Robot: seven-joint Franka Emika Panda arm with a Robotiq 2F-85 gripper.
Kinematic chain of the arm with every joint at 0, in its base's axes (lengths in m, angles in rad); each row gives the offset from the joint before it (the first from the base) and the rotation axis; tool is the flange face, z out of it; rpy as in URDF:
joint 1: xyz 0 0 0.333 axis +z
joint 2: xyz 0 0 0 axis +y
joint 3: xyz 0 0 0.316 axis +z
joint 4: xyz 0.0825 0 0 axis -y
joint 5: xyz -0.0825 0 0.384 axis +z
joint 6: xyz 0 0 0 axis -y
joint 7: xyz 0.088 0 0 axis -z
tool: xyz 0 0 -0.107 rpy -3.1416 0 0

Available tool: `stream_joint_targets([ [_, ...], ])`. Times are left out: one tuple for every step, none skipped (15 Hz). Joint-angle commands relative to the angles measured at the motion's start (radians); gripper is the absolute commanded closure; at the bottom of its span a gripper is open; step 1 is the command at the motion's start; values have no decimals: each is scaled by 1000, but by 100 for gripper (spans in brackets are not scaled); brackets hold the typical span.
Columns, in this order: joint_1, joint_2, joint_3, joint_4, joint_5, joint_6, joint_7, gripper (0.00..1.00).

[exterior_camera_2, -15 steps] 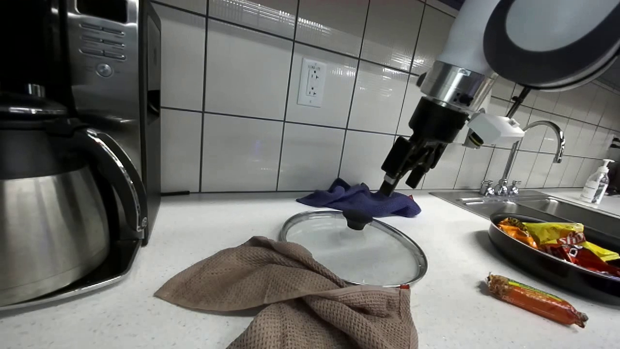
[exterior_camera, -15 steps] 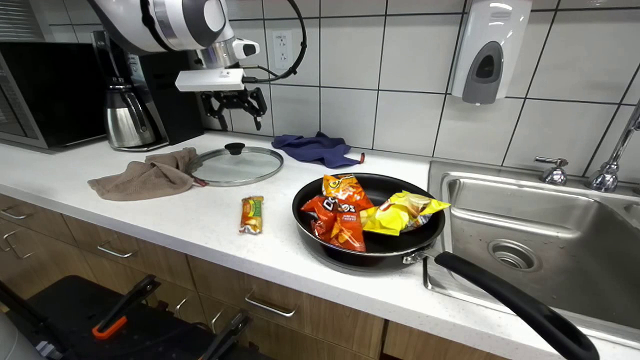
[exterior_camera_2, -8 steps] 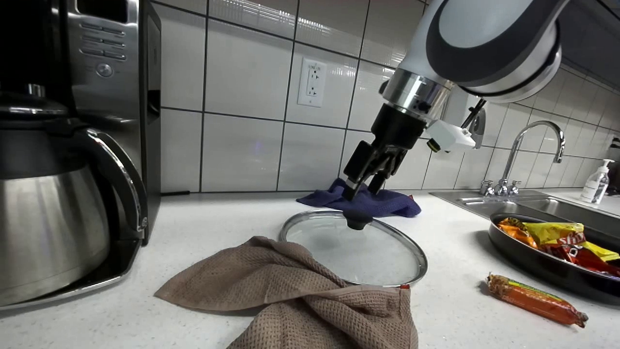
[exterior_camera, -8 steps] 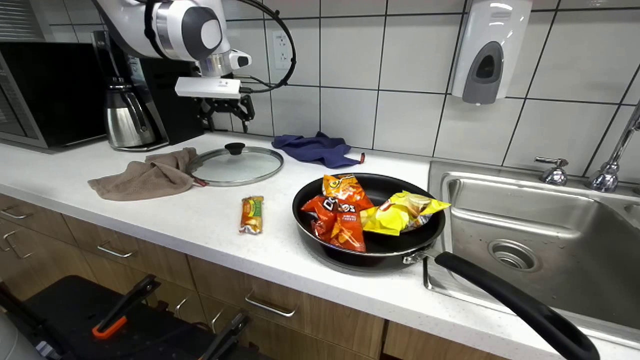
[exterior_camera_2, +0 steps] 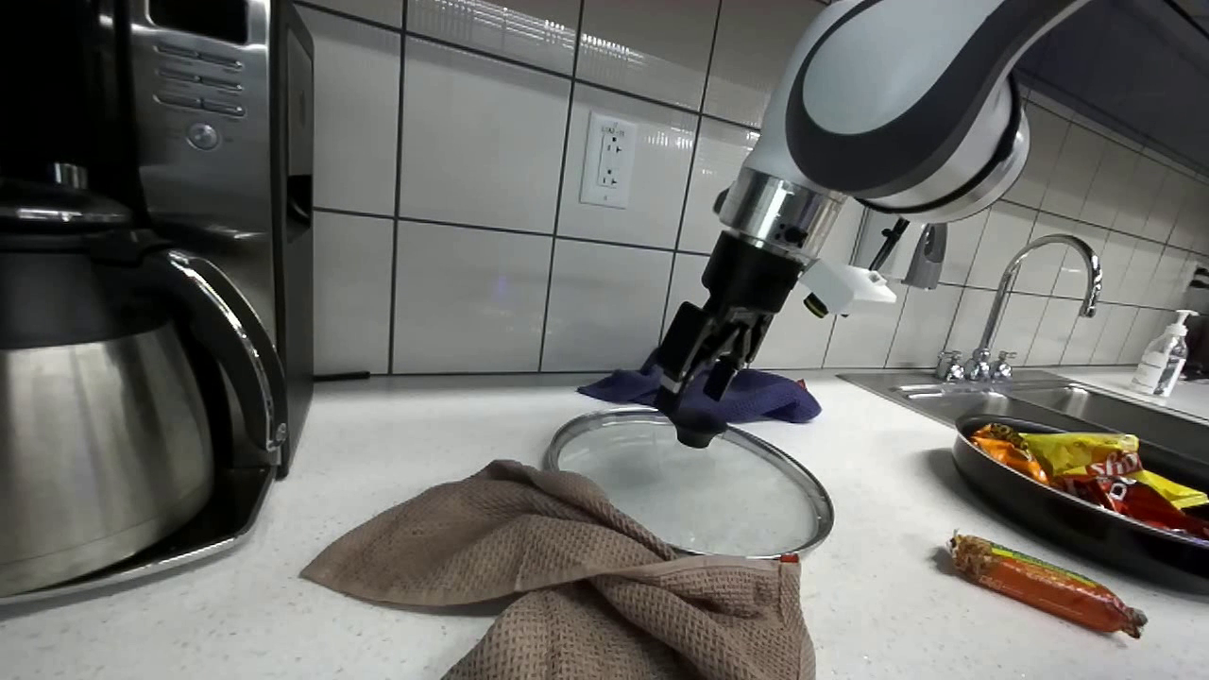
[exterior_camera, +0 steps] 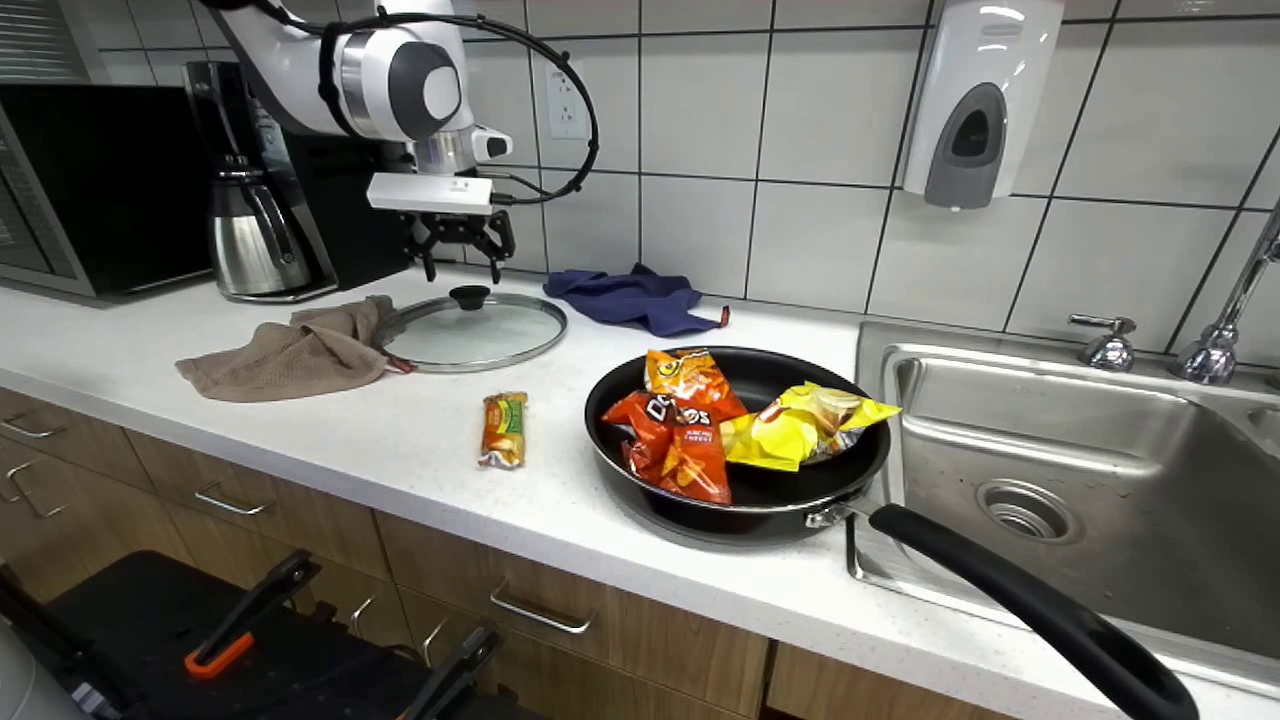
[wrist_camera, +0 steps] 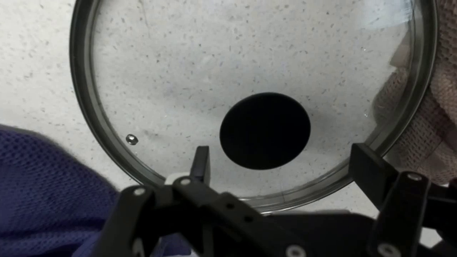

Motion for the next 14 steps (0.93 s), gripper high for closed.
stream_joint_targets([
  [13,28,-23,46,-64,-46,40,0],
  [9,36,-21,49,-67,-42,36,0],
  [11,42,-25,52,-79,-40,43,0],
  [13,46,-30,52,-89,-34,47,0],
  [15,50,-35,54,-100,-33,53,0],
  [15,54,-37,56,-106,-33,56,0],
  [15,58,-38,58,-111,-34,58,0],
  [14,60,-38,58,-113,-32,57,0],
  [14,61,-37,58,-113,-31,55,0],
  [15,62,-35,58,-113,-29,54,0],
  [15,62,-35,57,-112,-29,53,0],
  [15,62,-34,55,-112,-28,52,0],
  [15,60,-34,54,-112,-28,52,0],
  [14,60,-33,53,-111,-28,51,0],
])
